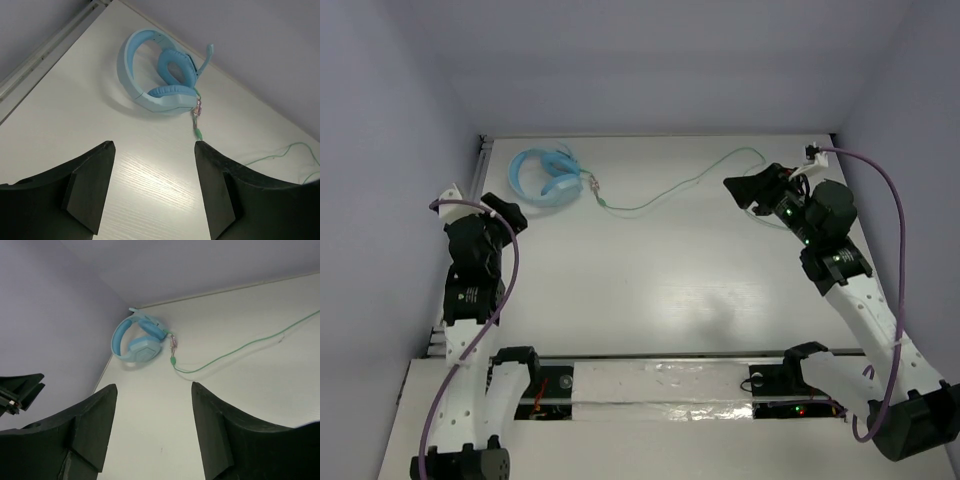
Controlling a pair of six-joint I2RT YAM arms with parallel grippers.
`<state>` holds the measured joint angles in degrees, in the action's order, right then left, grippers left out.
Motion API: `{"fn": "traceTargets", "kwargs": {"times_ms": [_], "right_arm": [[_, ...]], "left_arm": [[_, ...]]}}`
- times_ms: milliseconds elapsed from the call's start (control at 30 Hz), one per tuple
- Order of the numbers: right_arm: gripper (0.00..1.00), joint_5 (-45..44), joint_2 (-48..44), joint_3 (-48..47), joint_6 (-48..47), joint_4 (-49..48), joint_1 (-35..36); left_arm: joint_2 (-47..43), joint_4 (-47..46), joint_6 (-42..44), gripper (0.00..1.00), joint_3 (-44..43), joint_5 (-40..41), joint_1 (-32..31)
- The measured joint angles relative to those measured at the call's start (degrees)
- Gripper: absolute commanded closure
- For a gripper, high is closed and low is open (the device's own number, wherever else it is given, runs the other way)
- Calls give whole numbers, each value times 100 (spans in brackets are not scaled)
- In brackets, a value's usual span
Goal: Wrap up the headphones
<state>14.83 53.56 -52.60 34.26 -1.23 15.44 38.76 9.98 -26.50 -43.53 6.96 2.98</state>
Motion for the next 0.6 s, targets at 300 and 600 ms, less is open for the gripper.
{"fn": "traceTargets", "kwargs": {"times_ms": [300,600], "right_arm": [[100,142,35,103,107,-146,2],[53,190,90,201,162,-435,79]], "left_arm": [[846,-199,116,100,-389,181,0],[3338,-507,483,64,-1799,334,181]]}}
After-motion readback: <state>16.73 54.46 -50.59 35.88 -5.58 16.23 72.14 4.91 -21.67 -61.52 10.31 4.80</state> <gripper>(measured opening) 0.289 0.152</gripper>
